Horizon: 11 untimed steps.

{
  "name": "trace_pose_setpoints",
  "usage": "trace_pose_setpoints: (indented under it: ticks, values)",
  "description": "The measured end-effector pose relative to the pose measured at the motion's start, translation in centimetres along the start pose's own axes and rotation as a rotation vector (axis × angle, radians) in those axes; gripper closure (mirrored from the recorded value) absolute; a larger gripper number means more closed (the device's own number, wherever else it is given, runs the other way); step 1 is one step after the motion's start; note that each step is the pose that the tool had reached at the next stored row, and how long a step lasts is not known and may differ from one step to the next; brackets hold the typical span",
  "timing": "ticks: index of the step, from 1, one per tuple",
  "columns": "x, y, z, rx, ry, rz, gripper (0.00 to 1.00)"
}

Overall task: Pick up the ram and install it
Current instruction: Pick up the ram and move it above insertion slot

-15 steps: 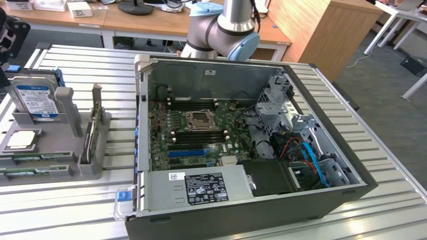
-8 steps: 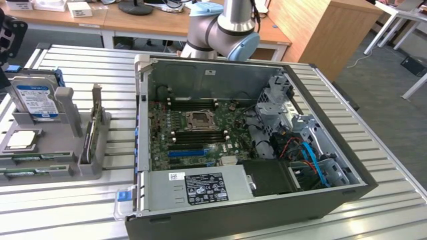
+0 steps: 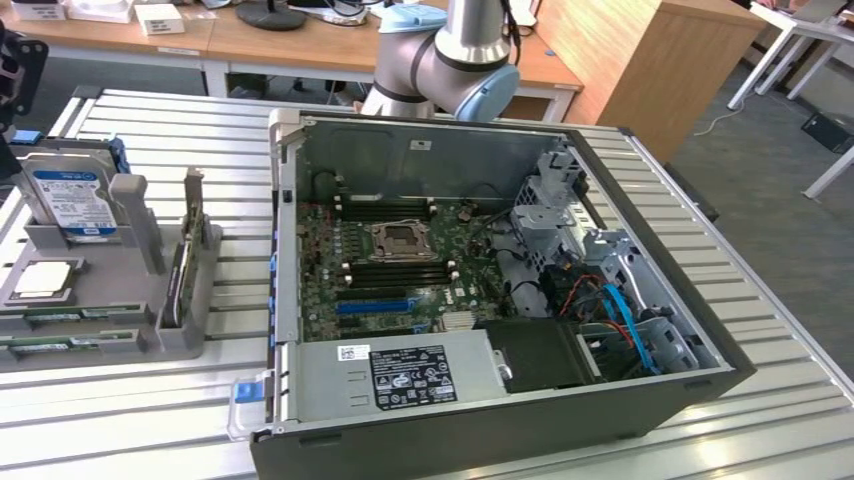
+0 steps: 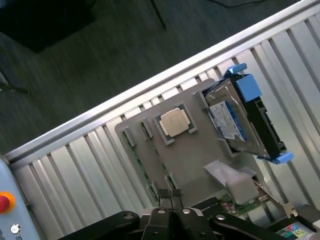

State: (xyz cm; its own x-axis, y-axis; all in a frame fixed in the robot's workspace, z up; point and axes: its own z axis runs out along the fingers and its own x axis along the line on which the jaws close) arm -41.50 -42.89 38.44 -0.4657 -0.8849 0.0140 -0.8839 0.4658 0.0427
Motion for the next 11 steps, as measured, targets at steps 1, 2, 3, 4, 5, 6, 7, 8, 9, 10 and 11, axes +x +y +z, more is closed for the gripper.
trace_pose_setpoints:
  ticks: [1, 2, 3, 4, 5, 6, 7, 8, 9, 10, 11]
  values:
    - [0.00, 0.00, 0.01, 0.0002, 0.0007, -0.017, 0.89]
    - [0.00, 0.00, 0.02, 0.0005, 0.0014, -0.034, 0.89]
    - [0.00, 0.00, 0.03, 0.0007, 0.0022, -0.051, 0.89]
    - [0.00, 0.00, 0.04, 0.0009, 0.0029, -0.070, 0.89]
    - [0.00, 0.00, 0.05, 0.0012, 0.0037, -0.087, 0.89]
    - [0.00, 0.00, 0.06, 0.0014, 0.0044, -0.104, 0.89]
    - [0.00, 0.00, 0.06, 0.0017, 0.0051, -0.122, 0.89]
    - [0.00, 0.00, 0.07, 0.0019, 0.0060, -0.141, 0.89]
    - [0.00, 0.00, 0.09, 0.0022, 0.0066, -0.159, 0.89]
    - [0.00, 0.00, 0.09, 0.0025, 0.0074, -0.177, 0.89]
    - [0.00, 0.00, 0.10, 0.0027, 0.0083, -0.196, 0.89]
